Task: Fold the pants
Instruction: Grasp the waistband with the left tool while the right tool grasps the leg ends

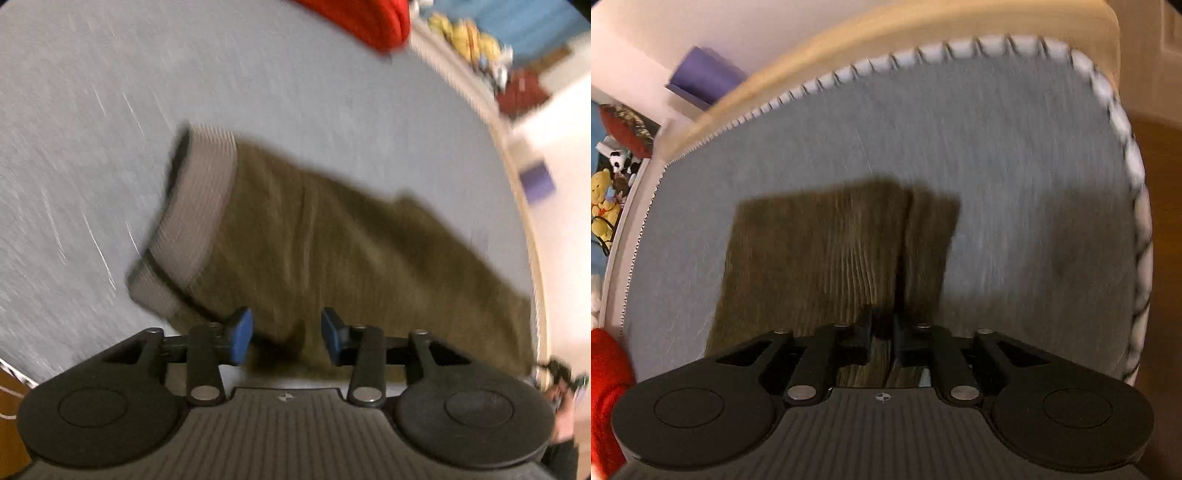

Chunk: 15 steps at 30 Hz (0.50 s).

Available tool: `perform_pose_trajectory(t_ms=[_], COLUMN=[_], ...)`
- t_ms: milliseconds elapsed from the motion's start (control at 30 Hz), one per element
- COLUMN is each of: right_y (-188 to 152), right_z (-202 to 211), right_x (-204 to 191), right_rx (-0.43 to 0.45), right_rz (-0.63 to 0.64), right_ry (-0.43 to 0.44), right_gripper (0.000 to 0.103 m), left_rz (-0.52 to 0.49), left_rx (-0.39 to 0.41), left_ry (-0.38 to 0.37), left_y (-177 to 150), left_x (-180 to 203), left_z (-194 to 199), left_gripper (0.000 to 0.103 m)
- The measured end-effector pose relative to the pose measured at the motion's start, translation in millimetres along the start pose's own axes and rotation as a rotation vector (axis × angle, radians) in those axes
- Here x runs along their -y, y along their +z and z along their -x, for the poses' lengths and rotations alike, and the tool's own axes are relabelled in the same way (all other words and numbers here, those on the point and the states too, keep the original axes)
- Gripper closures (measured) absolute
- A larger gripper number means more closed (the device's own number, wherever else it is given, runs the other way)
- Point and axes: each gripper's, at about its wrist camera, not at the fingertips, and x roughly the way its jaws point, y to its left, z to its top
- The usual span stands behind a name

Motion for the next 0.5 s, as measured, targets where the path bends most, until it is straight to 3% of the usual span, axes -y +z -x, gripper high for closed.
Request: perform_pose_trajectory(t_ms=[33, 67, 100, 200, 233, 333, 367, 500], right_y=[3.5, 5.6, 6.4, 4.0, 4.6, -1.6, -1.6, -0.9], right_z=[4.3, 5.4, 3.0, -18.2, -24.0, -29.5, -28.6, -18.8], right_x=[-3.3, -4.6, -4.6, -2.6, -3.9, -12.0, -14.4, -10.8], right_rx=[0.042, 0.070, 0.077, 0.030, 0.021, 0.043, 0.045, 0.063], right_rz=[0.018, 0.027, 0.029, 0.023, 0.030, 0.080, 0.080, 0.033], right_ry=[-0.009, -0.022, -0.032, -0.061, -0.082, -0.117, -0.105, -0.119], right_gripper=[0.049, 0.038, 0.039, 0.047, 0.059, 0.077, 0.084, 0.088], left_rz=[0.020, 0.048, 0.076, 0.120, 0.123, 0.142, 0.132, 0.074], left_rx=[0.041, 0.086, 0.126, 0.169, 0.169, 0.188, 0.170, 0.036], left_ry=[0.002, 0.007, 0.014, 0.044, 0.053, 0.070, 0.070, 0.034], left_y=[5.2, 10.4, 15.7, 36.1, 40.9, 55.7, 60.1, 83.6], left_x=[-2.9, -7.5, -11.9, -27.4, -30.8, -48.9, -52.3, -53.4], left_z=[9.2, 17.7, 23.8, 26.4, 22.3, 4.1, -6.9, -59.2], left_gripper=[0.049, 0.043, 0.040, 0.037, 0.036, 0.025, 0.017, 0.015])
